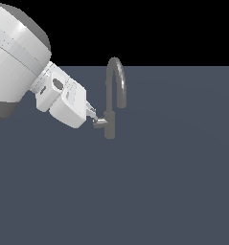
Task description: Turn on the faucet by rotating a designated handle.
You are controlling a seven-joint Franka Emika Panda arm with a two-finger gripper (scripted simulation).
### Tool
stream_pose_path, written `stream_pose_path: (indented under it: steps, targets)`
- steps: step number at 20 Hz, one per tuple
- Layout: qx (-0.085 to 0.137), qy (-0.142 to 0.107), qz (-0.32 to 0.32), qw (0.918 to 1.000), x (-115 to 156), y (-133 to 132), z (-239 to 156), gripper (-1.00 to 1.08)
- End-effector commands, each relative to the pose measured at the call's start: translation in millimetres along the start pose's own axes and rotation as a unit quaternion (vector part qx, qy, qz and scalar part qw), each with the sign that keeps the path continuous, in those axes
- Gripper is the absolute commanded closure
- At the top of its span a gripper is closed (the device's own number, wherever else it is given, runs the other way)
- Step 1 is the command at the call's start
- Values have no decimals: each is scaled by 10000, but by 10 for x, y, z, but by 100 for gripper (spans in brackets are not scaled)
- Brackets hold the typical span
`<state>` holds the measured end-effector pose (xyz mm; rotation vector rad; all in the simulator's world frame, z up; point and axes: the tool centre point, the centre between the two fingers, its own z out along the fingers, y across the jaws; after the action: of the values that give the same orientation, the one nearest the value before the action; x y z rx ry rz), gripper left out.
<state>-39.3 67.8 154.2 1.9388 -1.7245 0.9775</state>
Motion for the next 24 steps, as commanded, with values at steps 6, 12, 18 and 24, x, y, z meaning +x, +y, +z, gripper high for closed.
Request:
stream_pose_path:
  steps: [6,12,18,24]
  targets:
    - [-71,32,8,10000,-137,223,210,108]
    - [-123,56,60,9999,-261,412,386,108]
    - [-23,-2,-251,9997,-358,304,365,108]
    - [-64,21,-131,9999,-468,330,517,108]
